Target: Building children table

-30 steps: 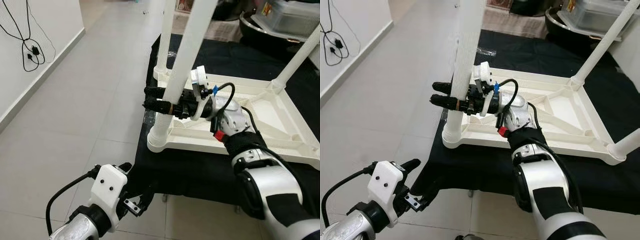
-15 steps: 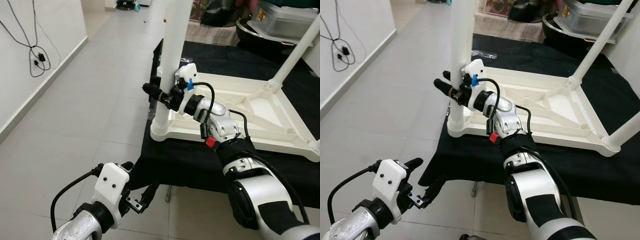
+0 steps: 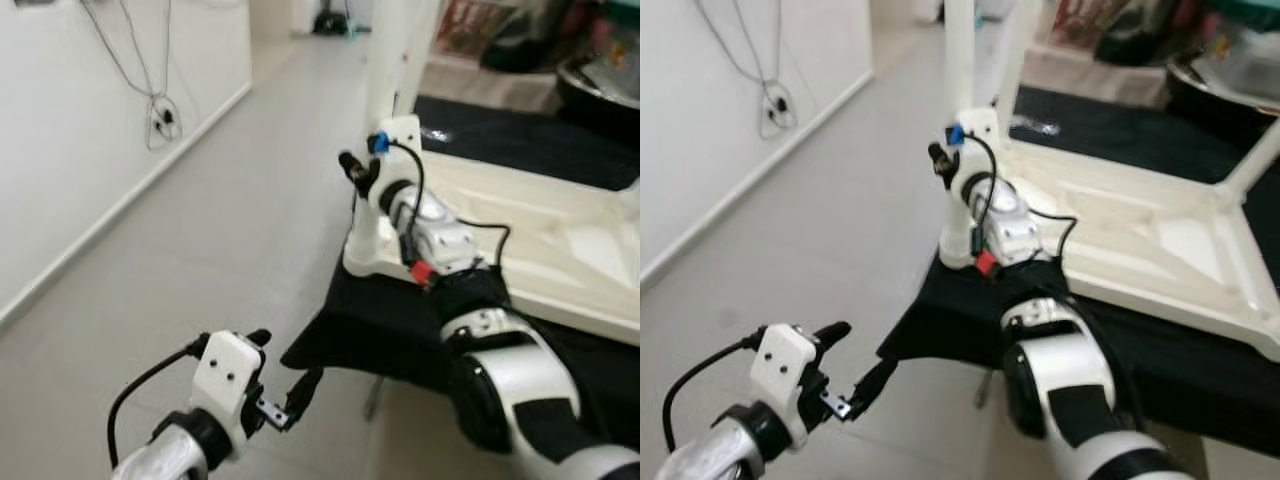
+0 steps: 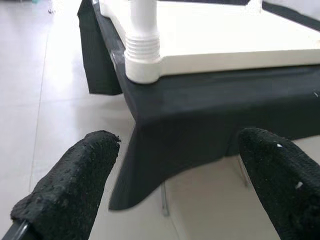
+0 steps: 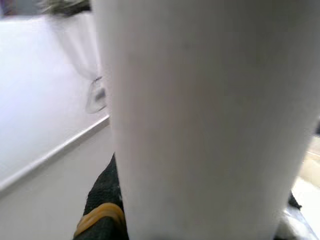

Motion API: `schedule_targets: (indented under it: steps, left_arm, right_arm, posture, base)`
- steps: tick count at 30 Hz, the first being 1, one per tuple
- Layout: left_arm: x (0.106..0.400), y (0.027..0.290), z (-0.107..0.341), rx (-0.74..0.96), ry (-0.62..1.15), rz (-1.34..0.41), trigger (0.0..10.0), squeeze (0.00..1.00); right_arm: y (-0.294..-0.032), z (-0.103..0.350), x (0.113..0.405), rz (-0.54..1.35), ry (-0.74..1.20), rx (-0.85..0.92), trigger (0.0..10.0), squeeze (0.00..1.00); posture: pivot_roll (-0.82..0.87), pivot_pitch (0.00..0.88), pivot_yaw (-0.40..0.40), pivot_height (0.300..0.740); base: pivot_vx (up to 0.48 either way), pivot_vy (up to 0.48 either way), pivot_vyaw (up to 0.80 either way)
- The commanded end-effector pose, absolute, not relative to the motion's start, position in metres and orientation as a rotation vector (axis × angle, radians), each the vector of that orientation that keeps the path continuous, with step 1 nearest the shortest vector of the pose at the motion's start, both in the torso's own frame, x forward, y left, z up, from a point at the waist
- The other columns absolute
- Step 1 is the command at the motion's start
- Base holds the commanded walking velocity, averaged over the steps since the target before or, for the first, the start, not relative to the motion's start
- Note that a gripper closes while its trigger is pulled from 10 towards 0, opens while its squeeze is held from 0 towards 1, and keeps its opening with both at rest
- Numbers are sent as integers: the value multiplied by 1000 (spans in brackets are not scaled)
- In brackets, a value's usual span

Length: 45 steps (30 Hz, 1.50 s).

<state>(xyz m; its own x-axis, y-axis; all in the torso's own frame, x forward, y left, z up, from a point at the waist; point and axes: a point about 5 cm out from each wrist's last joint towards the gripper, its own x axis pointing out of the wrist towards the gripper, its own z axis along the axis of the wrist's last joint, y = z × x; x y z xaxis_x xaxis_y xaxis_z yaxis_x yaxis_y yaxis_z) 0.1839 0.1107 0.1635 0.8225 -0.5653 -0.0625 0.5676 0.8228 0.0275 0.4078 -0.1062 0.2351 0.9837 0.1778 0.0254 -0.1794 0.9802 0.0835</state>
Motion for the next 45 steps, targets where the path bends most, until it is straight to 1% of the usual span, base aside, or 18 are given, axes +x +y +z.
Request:
schedule_targets:
  steps: [1,2,3,5,6,8,11,20,22,23,24,31,36,40,41,43,44,45]
  left_arm:
    - [184,111,161,61,61,-610,10000,0]
    - [184,111,161,61,61,-610,10000,0]
    - [184,112,162,62,59,-606,10000,0]
    - [184,112,162,62,59,-606,10000,0]
    - [184,113,161,64,61,-603,10000,0]
    - [183,113,161,66,64,-605,10000,0]
    - [183,114,161,67,65,-605,10000,0]
    - [184,113,159,68,65,-611,10000,0]
    - [185,113,159,70,66,-614,10000,0]
    - [185,113,159,70,66,-614,10000,0]
    - [185,113,159,70,66,-617,10000,0]
    - [187,112,158,71,62,-618,10000,0]
    - [188,112,159,72,59,-619,10000,0]
    - [189,111,160,71,55,-620,10000,0]
    - [189,111,160,71,55,-620,10000,0]
    - [189,111,160,71,54,-625,10000,0]
    - [189,111,160,71,54,-625,10000,0]
    - [190,110,160,71,51,-630,10000,0]
  right_arm:
    - [-117,164,397,80,276,121,10000,0]
    - [-117,164,397,80,276,121,10000,0]
    - [-123,164,397,9,275,140,10000,0]
    - [-123,164,397,9,275,140,10000,0]
    - [-133,163,396,-99,269,148,10000,0]
    - [-137,163,393,-165,253,137,10000,0]
    - [-137,163,392,-191,247,136,10000,0]
    - [-139,161,370,-444,221,103,10000,0]
    - [-140,160,359,-556,214,118,10000,0]
    - [-140,160,359,-556,214,118,10000,0]
    - [-140,160,350,-661,224,103,10000,0]
    - [-135,167,341,-777,191,105,10000,0]
    - [-139,169,338,-828,185,112,10000,0]
    - [-167,174,335,-975,150,117,10000,0]
    - [-167,174,335,-975,150,117,10000,0]
    - [-189,171,333,-1057,166,133,10000,0]
    - [-189,171,333,-1057,166,133,10000,0]
    - [-199,169,331,-1092,173,131,10000,0]
  posture:
    - [154,164,-114,740]
    - [154,164,-114,740]
    - [154,164,-114,740]
    - [154,164,-114,740]
    - [161,164,-112,740]
    - [161,165,-115,740]
    - [160,166,-113,740]
    - [160,162,-110,740]
    - [161,156,-108,740]
    - [161,156,-108,740]
    - [160,161,-106,740]
    - [163,160,-108,740]
    - [164,160,-108,740]
    - [163,161,-105,740]
    - [163,161,-105,740]
    - [160,165,-98,740]
    - [160,165,-98,740]
    - [160,165,-98,740]
  base:
    - [0,0,0]
    - [0,0,0]
    - [0,0,0]
    - [0,0,0]
    - [0,0,0]
    - [0,0,0]
    - [0,0,0]
    - [0,0,0]
    - [0,0,0]
    - [0,0,0]
    - [0,0,0]
    - [0,0,0]
    - [0,0,0]
    - [0,0,0]
    - [0,0,0]
    - [0,0,0]
    - [0,0,0]
    - [0,0,0]
